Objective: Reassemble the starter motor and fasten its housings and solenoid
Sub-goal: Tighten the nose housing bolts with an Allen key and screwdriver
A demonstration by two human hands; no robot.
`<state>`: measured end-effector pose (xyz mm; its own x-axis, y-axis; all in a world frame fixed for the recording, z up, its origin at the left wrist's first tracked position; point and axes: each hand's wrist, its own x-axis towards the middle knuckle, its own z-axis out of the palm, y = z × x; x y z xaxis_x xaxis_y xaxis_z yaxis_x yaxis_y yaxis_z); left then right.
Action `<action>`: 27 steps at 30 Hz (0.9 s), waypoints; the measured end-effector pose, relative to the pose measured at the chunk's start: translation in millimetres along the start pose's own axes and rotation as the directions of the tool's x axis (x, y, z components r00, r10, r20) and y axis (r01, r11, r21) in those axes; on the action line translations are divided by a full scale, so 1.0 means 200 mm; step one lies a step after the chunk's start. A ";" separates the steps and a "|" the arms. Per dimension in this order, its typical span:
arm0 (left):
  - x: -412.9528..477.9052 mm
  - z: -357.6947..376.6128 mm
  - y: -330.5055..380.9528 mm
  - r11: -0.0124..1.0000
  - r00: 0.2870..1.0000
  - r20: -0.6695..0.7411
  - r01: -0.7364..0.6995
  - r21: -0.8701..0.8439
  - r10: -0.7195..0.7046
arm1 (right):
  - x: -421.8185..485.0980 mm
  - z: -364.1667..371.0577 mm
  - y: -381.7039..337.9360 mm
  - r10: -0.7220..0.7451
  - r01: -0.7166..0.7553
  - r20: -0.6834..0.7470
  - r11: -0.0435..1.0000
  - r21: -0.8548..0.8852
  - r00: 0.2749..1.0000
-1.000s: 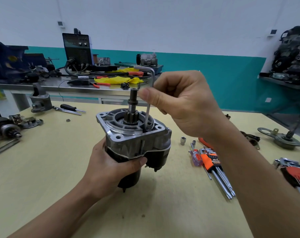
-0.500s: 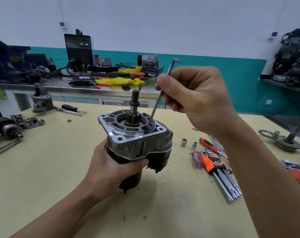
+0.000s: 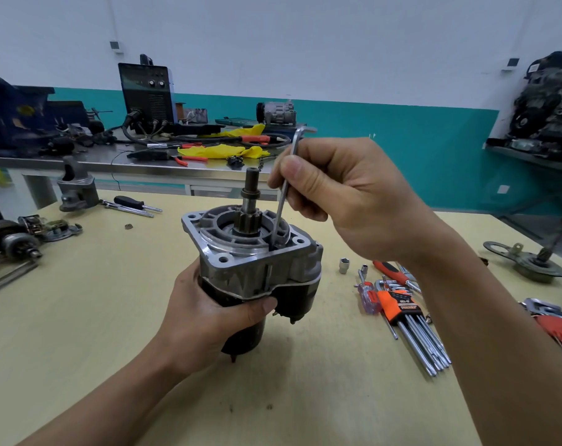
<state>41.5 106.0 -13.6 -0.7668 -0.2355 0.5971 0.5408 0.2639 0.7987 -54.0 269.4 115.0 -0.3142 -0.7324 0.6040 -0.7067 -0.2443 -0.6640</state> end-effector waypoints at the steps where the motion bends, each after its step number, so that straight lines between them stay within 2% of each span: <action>1: 0.00 0.00 0.00 1.000 1.000 -0.001 -0.001 -0.002 0.001 | 0.00 0.00 0.00 0.001 -0.001 0.008 1.000 -0.004 1.000; 10: 0.00 0.00 0.01 1.000 1.000 0.004 0.002 0.005 -0.003 | -0.01 -0.03 -0.02 0.039 -0.036 0.058 0.998 -0.054 0.998; 19: 0.00 0.00 0.00 0.999 1.000 -0.012 0.006 0.040 -0.006 | -0.02 -0.04 -0.04 0.009 -0.004 0.152 0.999 -0.032 0.988; 23: -0.01 0.00 0.00 0.999 1.000 -0.018 0.011 0.041 -0.010 | -0.01 -0.03 -0.02 0.005 -0.010 0.153 1.000 0.028 0.988; 27: 0.00 0.00 0.00 0.999 1.000 -0.017 0.008 0.046 -0.007 | -0.01 -0.02 0.01 0.020 -0.026 0.094 0.998 0.057 0.995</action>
<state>42.5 106.9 -13.6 -0.7648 -0.2534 0.5924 0.5181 0.3046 0.7992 -57.7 273.4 114.9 -0.2678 -0.7936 0.5464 -0.6615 -0.2609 -0.7031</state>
